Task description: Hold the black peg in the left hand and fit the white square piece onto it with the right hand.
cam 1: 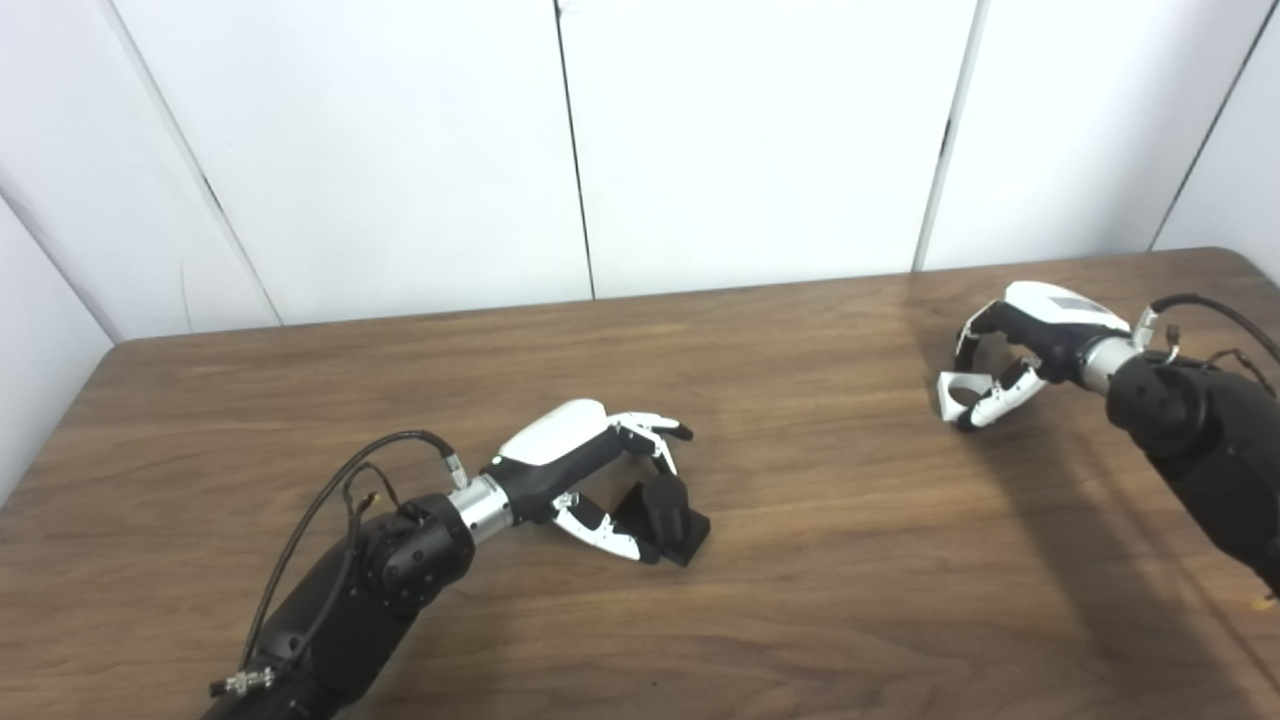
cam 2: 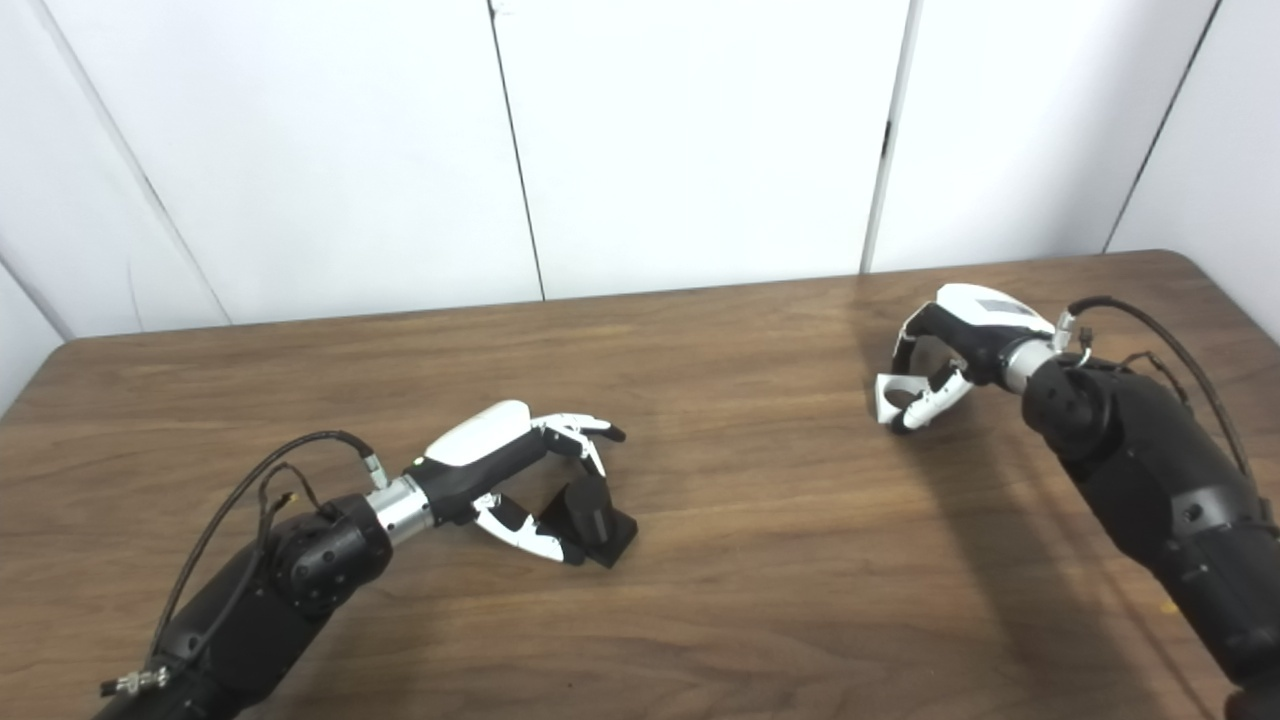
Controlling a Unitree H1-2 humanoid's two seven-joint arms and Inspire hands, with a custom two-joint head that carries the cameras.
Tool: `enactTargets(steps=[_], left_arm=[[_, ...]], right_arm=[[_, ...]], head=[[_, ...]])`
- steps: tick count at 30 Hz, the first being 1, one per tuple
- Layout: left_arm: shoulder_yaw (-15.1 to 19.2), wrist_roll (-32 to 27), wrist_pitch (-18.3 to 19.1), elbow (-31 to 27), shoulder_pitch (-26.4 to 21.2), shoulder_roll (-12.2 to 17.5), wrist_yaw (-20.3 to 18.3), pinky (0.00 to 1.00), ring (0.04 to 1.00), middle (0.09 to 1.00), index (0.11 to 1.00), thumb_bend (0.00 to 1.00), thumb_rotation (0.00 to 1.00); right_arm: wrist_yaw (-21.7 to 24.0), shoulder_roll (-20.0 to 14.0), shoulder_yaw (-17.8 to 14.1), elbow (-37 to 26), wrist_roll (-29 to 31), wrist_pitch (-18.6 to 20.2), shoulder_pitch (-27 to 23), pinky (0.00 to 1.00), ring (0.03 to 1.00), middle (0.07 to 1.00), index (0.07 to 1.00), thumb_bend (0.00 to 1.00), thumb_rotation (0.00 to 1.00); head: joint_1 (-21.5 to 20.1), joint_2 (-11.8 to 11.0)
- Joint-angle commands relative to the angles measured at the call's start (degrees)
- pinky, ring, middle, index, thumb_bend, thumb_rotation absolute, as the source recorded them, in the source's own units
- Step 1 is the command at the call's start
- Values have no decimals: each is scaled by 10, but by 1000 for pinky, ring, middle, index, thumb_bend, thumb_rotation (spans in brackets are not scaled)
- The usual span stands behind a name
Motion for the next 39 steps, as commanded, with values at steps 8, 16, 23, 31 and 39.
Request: enactTargets(steps=[8, 16, 23, 31, 39], left_arm=[[-24, 43, 47, 33, 43, 25, -53, 759, 894, 874, 491, 522, 70], [-25, 45, 46, 35, 41, 26, -52, 788, 901, 877, 491, 522, 70], [-25, 46, 50, 33, 41, 23, -51, 771, 900, 876, 491, 522, 69], [-26, 46, 55, 31, 38, 22, -56, 799, 908, 881, 492, 522, 70], [-26, 42, 53, 35, 36, 20, -55, 777, 901, 878, 491, 522, 69]], right_arm=[[-41, -21, -33, -53, -18, 6, 35, 884, 896, 819, 486, 518, 135], [-51, -23, -65, -117, -16, -13, 59, 899, 905, 821, 485, 518, 136], [-20, -33, -63, -160, -32, -10, 57, 870, 910, 833, 486, 516, 142], [14, -31, -67, -220, -45, -10, 52, 821, 894, 825, 484, 519, 141], [65, -21, -62, -271, -49, -9, 38, 824, 906, 834, 484, 518, 142]], head=[[2, 1], [0, 1], [1, 0], [1, 2], [9, 4]])
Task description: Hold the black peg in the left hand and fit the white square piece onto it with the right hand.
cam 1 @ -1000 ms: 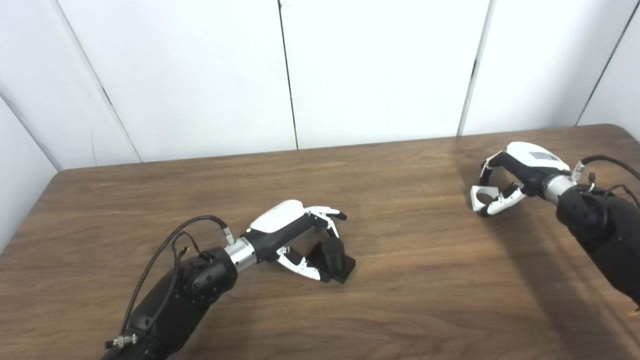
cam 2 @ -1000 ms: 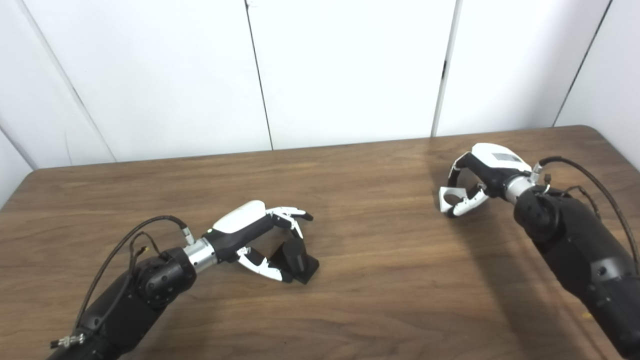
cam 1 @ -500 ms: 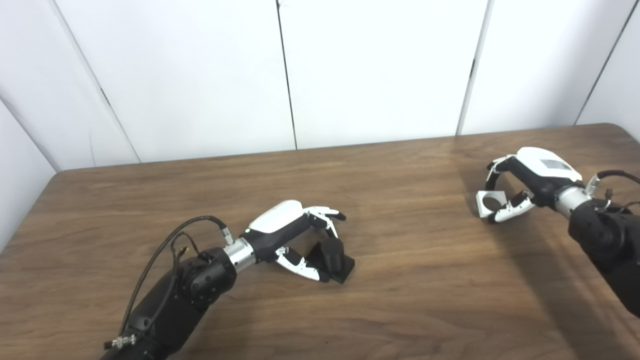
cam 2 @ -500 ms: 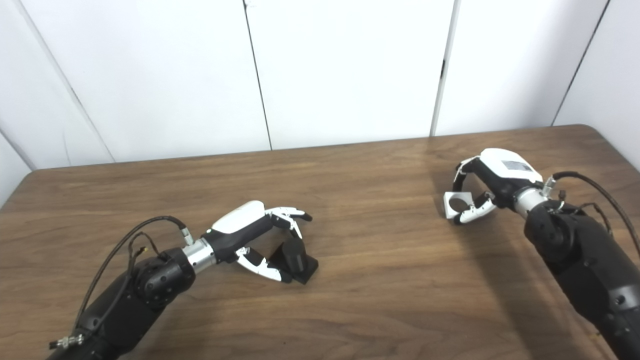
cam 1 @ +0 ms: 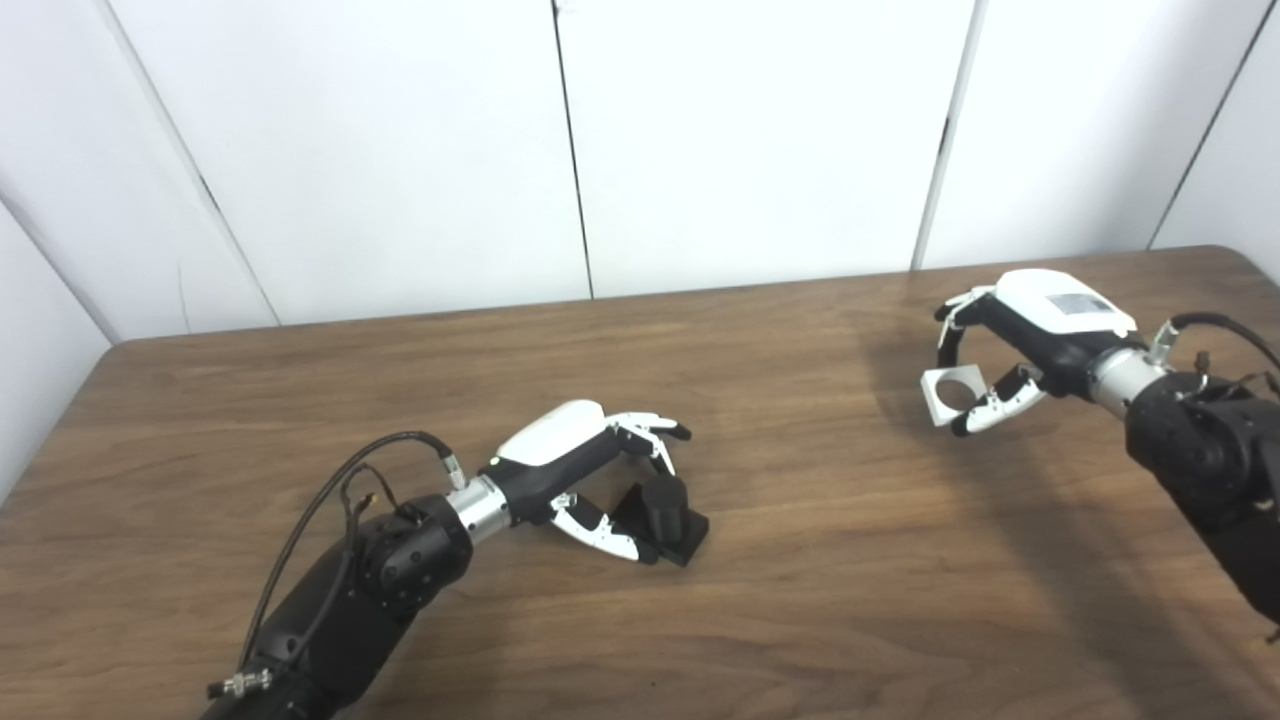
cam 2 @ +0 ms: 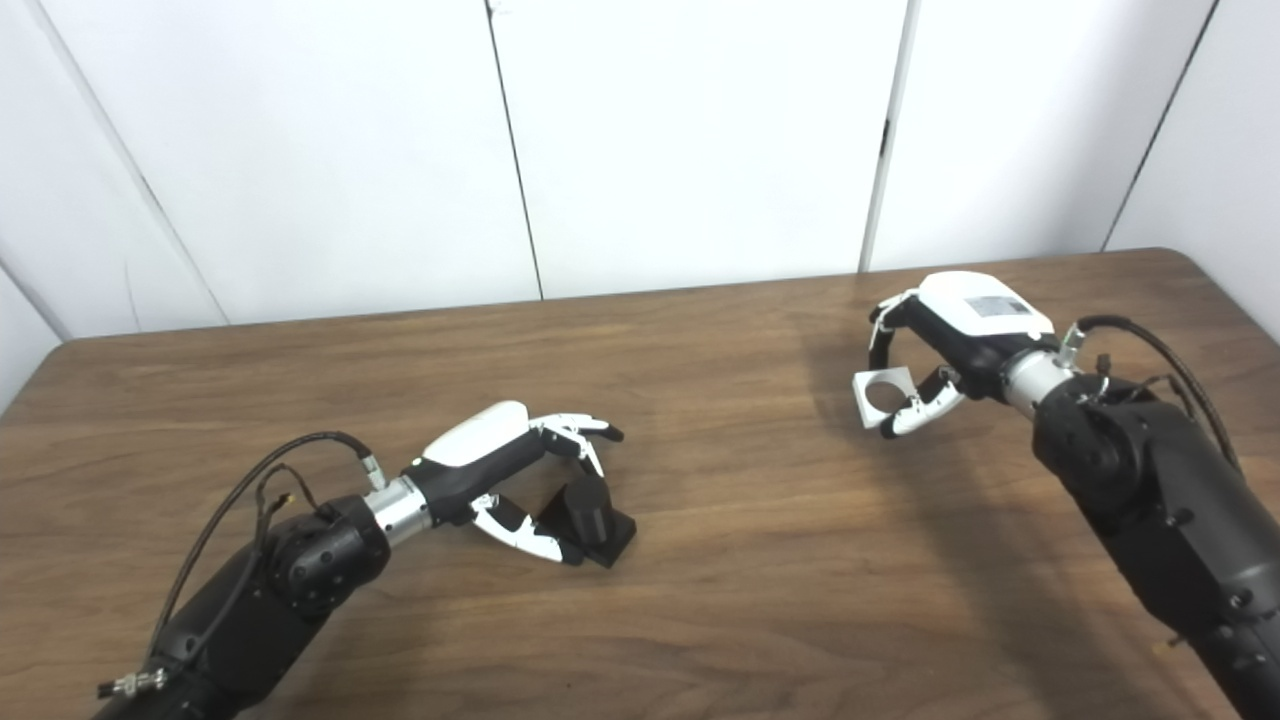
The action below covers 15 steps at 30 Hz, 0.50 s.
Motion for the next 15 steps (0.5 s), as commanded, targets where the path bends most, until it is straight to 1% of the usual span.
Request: enactTargets(steps=[1, 6, 12, 15], left_arm=[[-26, 44, 51, 38, 36, 19, -54, 778, 901, 878, 492, 522, 70], [-26, 44, 49, 39, 35, 19, -53, 799, 911, 882, 492, 522, 70], [-27, 47, 52, 38, 34, 19, -54, 795, 908, 883, 492, 522, 70], [-26, 45, 53, 38, 34, 18, -54, 803, 907, 882, 491, 522, 70]], right_arm=[[13, -6, -9, -32, 2, 3, -40, 832, 911, 837, 484, 518, 143], [37, 2, -11, -51, 2, 4, -48, 824, 912, 841, 483, 518, 145], [66, 13, -4, -75, 9, -5, -63, 797, 903, 838, 482, 517, 146], [83, 19, -1, -88, 10, -5, -72, 798, 907, 840, 482, 517, 145]], head=[[-1, 0], [1, 1], [5, 3], [7, 4]])
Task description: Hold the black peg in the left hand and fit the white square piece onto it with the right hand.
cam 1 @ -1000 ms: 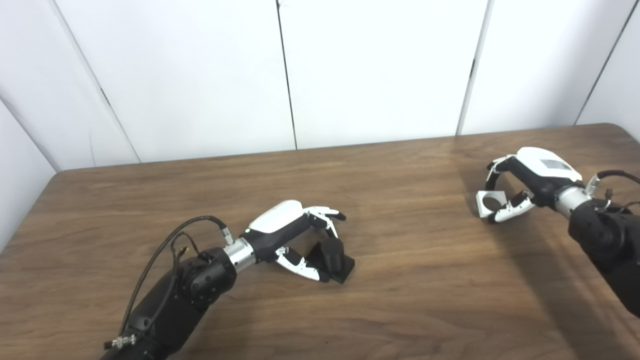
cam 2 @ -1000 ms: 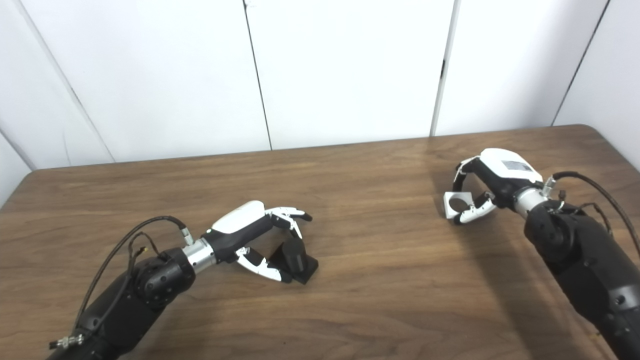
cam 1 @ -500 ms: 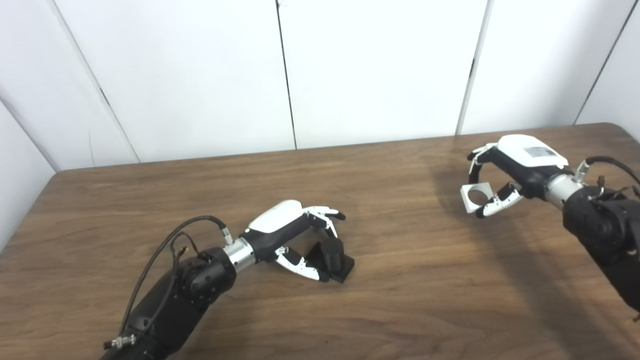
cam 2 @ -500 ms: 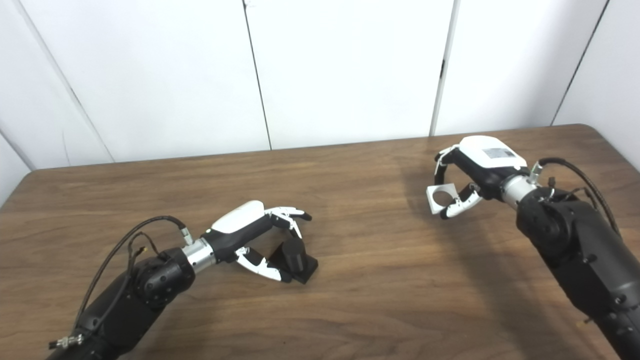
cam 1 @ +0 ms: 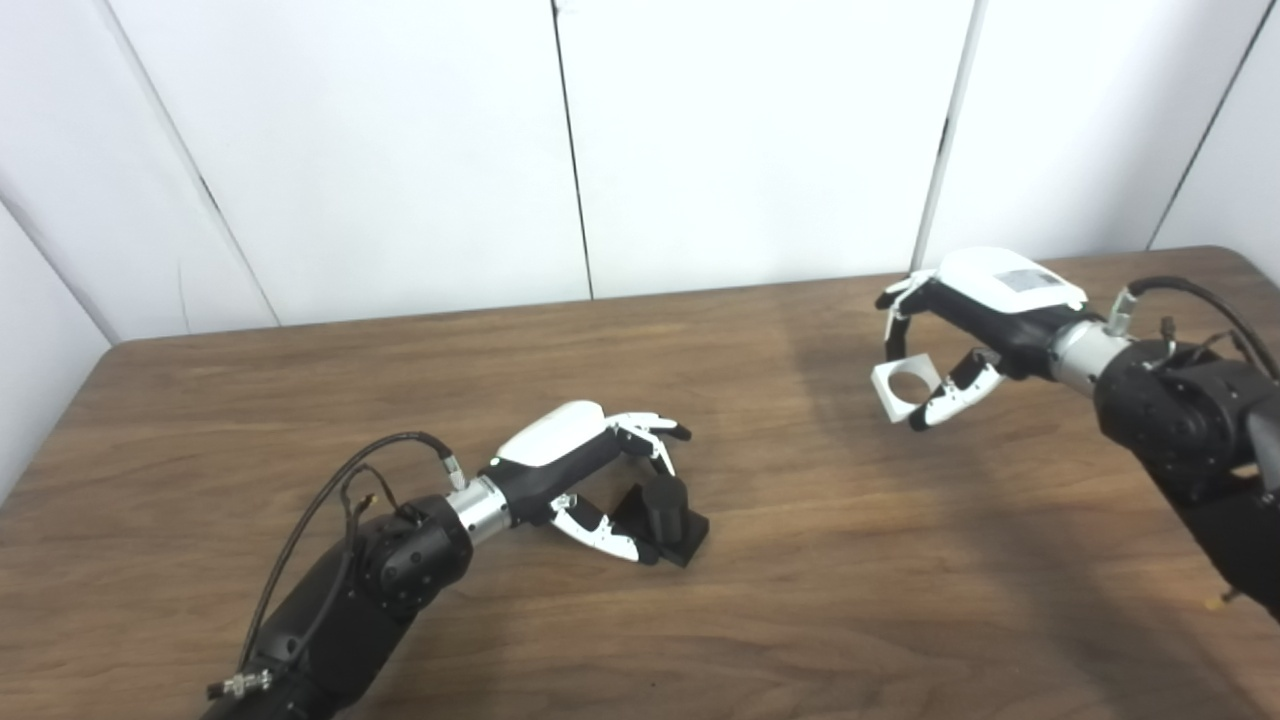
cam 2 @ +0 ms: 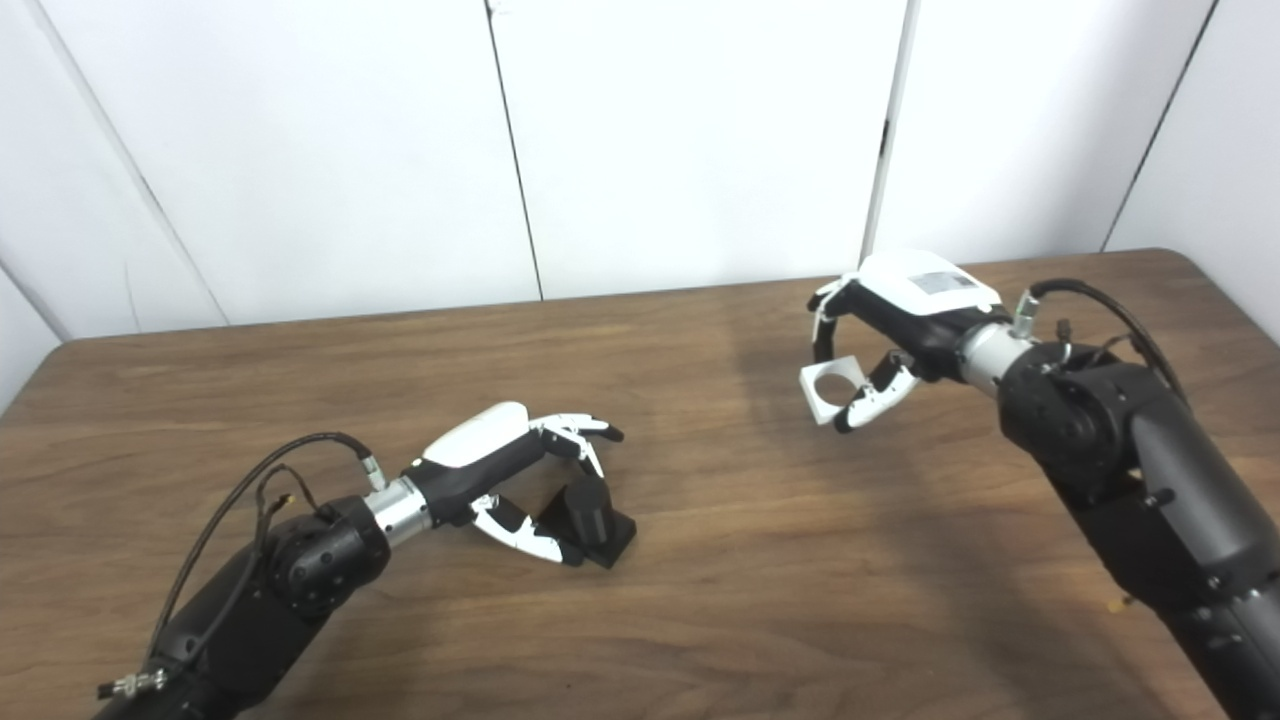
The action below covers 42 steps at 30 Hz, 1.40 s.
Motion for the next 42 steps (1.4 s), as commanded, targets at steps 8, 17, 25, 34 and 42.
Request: enactTargets(steps=[8, 17, 25, 34, 42], left_arm=[[-26, 47, 55, 37, 35, 18, -54, 796, 910, 883, 492, 522, 71], [-26, 46, 57, 35, 36, 16, -53, 791, 910, 880, 491, 522, 71], [-25, 56, 63, 30, 39, 12, -42, 791, 901, 875, 492, 521, 74], [-28, 71, 74, 26, 46, 7, -32, 768, 880, 864, 491, 521, 76], [-31, 70, 81, 28, 44, 0, -28, 795, 888, 866, 491, 521, 75]], right_arm=[[39, 14, 5, -53, 13, -6, -61, 790, 899, 836, 482, 518, 147], [73, 42, 11, -85, 22, 5, -75, 797, 908, 835, 481, 517, 149], [80, 80, 17, -114, 0, 39, -62, 796, 895, 835, 482, 516, 143], [99, 114, 37, -146, -26, 68, -51, 763, 882, 829, 482, 516, 142], [98, 146, 50, -148, -61, 85, -36, 780, 877, 822, 482, 517, 143]], head=[[1, 2], [5, 4], [7, 6], [11, 8], [14, 12]])
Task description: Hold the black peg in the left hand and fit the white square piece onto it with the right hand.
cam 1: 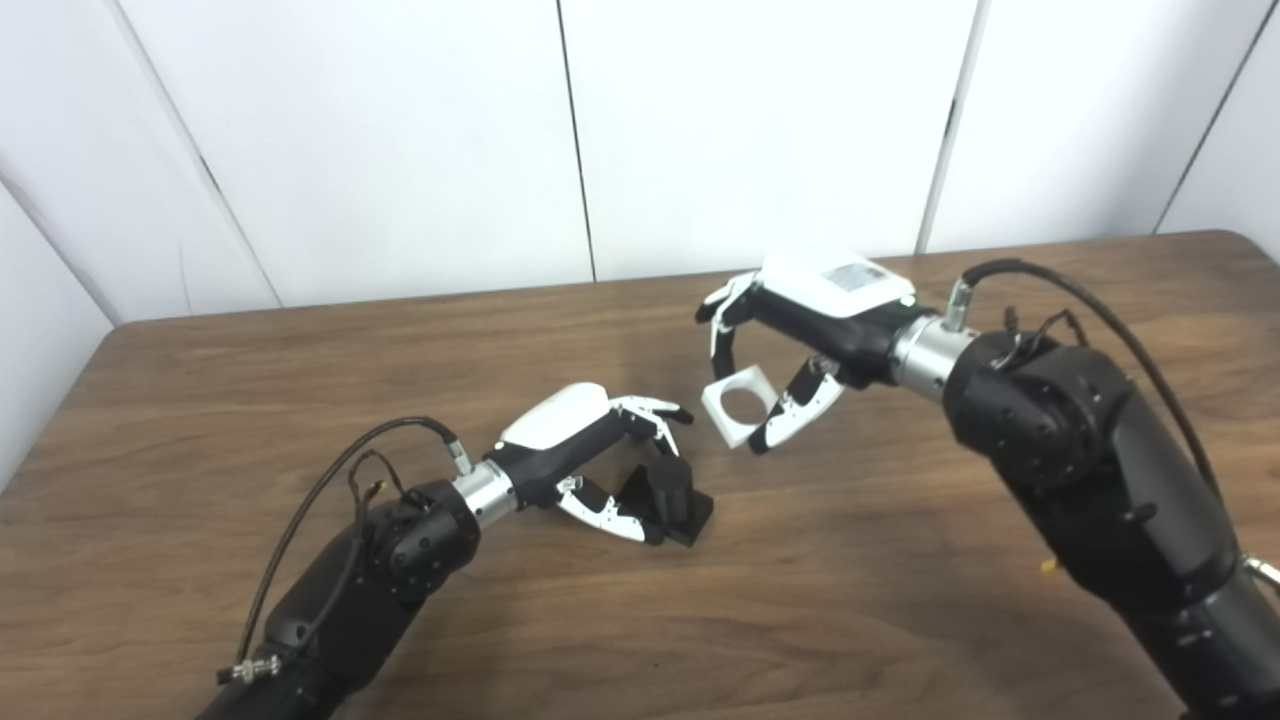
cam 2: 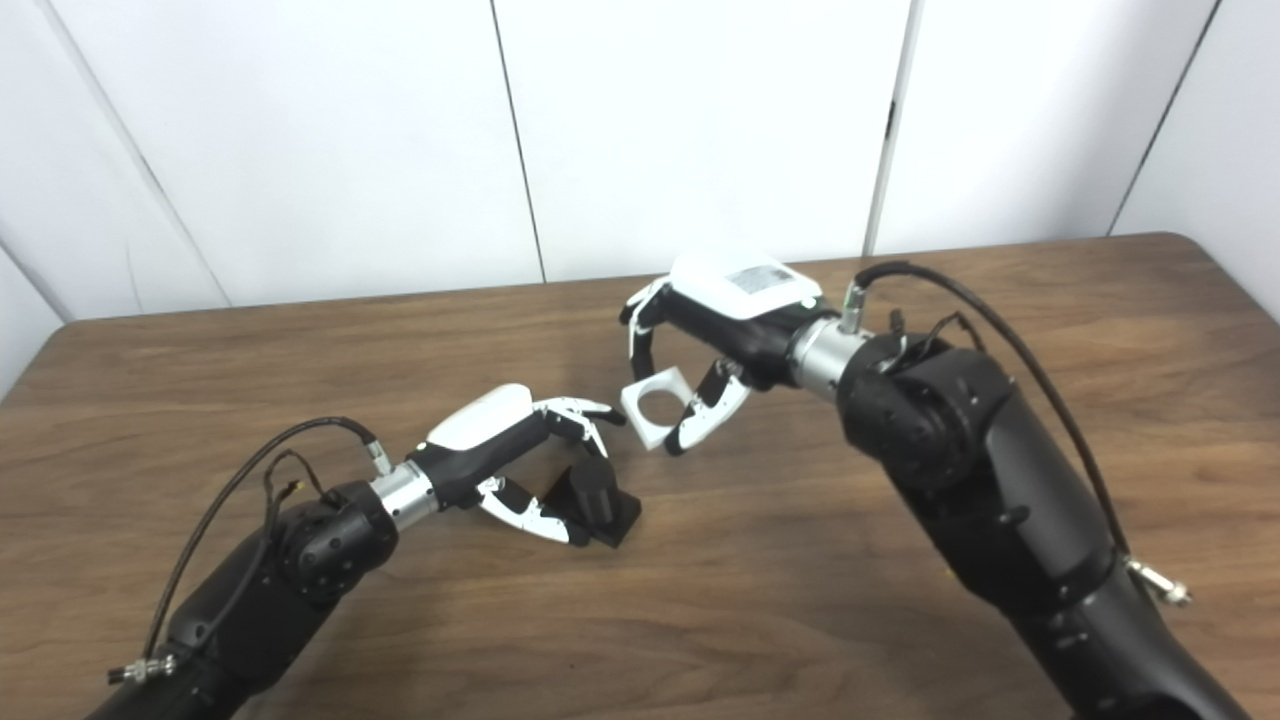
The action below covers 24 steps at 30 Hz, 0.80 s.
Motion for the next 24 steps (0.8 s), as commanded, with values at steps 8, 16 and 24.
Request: enactTargets(steps=[8, 16, 24], left_arm=[[-28, 52, 62, 31, 40, 9, -46, 781, 886, 862, 491, 522, 75], [-28, 52, 74, 25, 40, 5, -49, 810, 894, 868, 490, 522, 75], [-31, 53, 75, 23, 40, 1, -45, 802, 892, 864, 491, 522, 74]], right_arm=[[9, 42, 0, -27, -55, 67, -4, 809, 891, 814, 483, 517, 143], [10, 64, 8, -19, -64, 80, 9, 815, 901, 818, 483, 516, 142], [4, 70, 14, -3, -62, 77, 10, 814, 895, 821, 482, 516, 143]], head=[[6, 3], [10, 6], [15, 7]])
